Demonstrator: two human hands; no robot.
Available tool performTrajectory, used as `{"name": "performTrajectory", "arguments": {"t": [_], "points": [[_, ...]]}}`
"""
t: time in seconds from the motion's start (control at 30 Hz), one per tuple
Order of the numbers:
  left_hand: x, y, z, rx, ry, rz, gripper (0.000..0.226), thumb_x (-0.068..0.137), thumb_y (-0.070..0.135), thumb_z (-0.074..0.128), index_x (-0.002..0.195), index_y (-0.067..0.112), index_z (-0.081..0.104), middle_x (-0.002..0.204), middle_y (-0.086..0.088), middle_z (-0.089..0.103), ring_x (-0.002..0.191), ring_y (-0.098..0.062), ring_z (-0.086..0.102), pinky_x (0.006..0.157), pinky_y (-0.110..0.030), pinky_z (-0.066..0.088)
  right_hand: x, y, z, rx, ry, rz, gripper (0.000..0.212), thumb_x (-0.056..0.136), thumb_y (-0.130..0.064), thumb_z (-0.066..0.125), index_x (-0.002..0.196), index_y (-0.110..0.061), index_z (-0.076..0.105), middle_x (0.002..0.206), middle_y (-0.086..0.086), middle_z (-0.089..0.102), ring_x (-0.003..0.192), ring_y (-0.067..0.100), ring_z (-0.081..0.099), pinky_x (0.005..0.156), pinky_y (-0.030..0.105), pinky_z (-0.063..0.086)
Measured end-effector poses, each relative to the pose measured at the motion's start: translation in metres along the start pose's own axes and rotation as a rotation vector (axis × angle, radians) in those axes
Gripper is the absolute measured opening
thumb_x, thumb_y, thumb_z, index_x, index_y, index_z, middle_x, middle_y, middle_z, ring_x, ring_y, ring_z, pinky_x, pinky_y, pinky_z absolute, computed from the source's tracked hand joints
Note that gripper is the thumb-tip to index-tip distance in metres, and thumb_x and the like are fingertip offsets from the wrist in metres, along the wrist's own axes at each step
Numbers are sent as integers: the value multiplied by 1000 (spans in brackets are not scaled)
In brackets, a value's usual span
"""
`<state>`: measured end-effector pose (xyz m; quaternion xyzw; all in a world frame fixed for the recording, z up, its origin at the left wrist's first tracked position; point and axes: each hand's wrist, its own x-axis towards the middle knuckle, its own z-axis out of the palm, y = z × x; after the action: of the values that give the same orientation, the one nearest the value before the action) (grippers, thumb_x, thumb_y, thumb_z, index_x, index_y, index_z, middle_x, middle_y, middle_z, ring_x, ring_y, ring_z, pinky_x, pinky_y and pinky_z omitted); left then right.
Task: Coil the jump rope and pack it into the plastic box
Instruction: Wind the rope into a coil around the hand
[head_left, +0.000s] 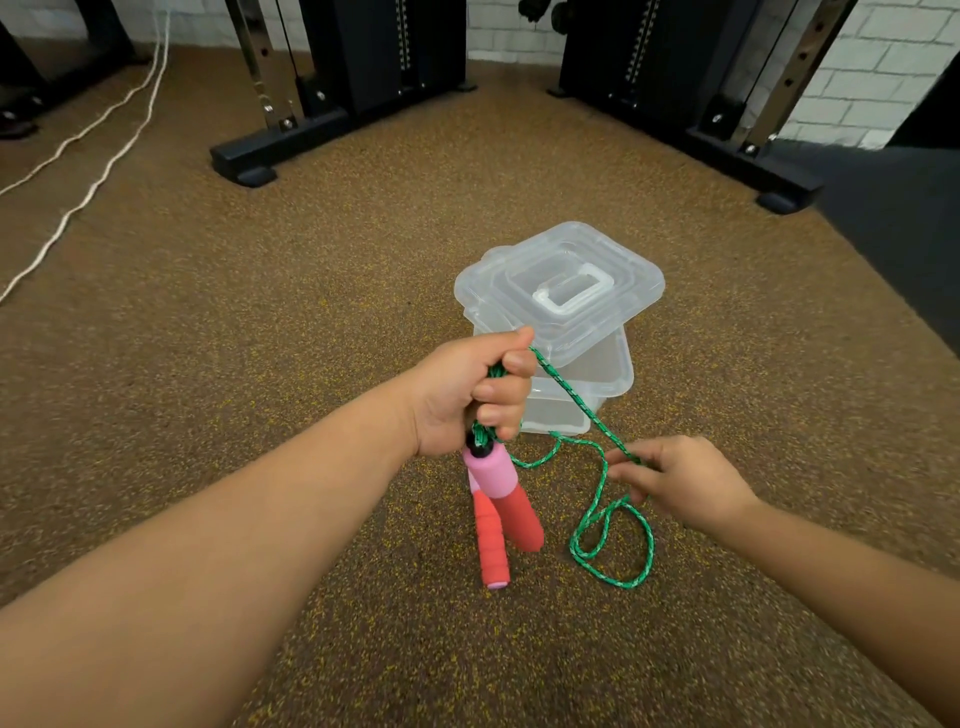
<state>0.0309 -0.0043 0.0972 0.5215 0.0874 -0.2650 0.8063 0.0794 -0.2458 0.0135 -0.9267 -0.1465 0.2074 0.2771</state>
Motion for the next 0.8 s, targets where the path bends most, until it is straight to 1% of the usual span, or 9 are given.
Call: {"name": "performTrajectory", "arguments": {"t": [0.1, 0.2, 0.27, 0.37, 0.43, 0.5, 0.6, 0.7, 0.8], "points": [[0, 0, 3, 2, -9, -14, 42, 95, 41, 35, 57, 24, 38, 30, 9, 26, 30, -7, 27, 42, -21, 32, 3, -10, 0, -143, -45, -14, 44, 71, -47, 75, 112, -32, 67, 82, -6, 75, 72, 14, 70, 74, 30, 57], [1, -5, 5, 19, -43, -54, 43, 94, 42, 36, 56, 24, 41, 30, 9, 27, 29, -7, 28, 44, -22, 31, 9, -31, -9, -37, -134, -175, 87, 65, -42, 82, 140, -32, 39, 134, -11, 50, 124, 7, 47, 108, 28, 35], [1, -7, 6, 39, -63, -74, 43, 94, 42, 36, 56, 24, 42, 30, 9, 27, 29, -7, 29, 45, -24, 30, 9, -48, -13, 132, -141, -311, 84, 70, -33, 80, 141, -34, 35, 143, -11, 43, 132, 4, 39, 113, 28, 29], [2, -7, 7, 21, -77, -79, 42, 95, 42, 36, 57, 23, 42, 30, 9, 28, 29, -8, 30, 43, -21, 33, 10, -69, -11, 348, -208, -444, 45, 88, -17, 63, 126, -34, 48, 129, -8, 57, 117, -2, 50, 104, 20, 36], [1, -5, 8, -20, -72, -65, 42, 95, 40, 36, 57, 23, 44, 30, 8, 29, 29, -8, 31, 43, -21, 33, 7, -76, -4, 442, -263, -437, 20, 94, -16, 51, 111, -20, 61, 105, 1, 63, 94, 9, 53, 89, 28, 41], [2, -2, 8, -71, -31, -21, 41, 96, 40, 35, 61, 23, 46, 31, 8, 30, 30, -7, 32, 44, -21, 33, 5, -74, 7, 479, -235, -391, 23, 96, -22, 45, 103, -10, 63, 88, 4, 65, 84, 18, 53, 84, 38, 42], [4, 2, 4, -200, 77, 86, 37, 98, 38, 34, 79, 20, 60, 37, 8, 38, 35, -6, 39, 49, -21, 35, -4, -66, 21, 381, -146, -308, 22, 99, -27, 40, 92, -26, 61, 62, -6, 59, 63, 13, 53, 65, 34, 41], [6, 0, -1, -318, 92, 160, 41, 99, 32, 31, 107, 7, 63, 58, 6, 65, 47, -8, 57, 55, -19, 47, -17, -67, 27, 144, -93, -396, 18, 100, -25, 39, 92, -27, 55, 61, -13, 48, 55, -6, 48, 59, 19, 35], [6, -2, -1, -341, 45, 141, 54, 99, 36, 23, 112, -2, 59, 96, -7, 74, 77, -16, 71, 79, -26, 51, -22, -73, 25, -76, -127, -492, 17, 99, -30, 39, 92, -24, 53, 67, -19, 44, 62, -3, 44, 64, 25, 31]]}}
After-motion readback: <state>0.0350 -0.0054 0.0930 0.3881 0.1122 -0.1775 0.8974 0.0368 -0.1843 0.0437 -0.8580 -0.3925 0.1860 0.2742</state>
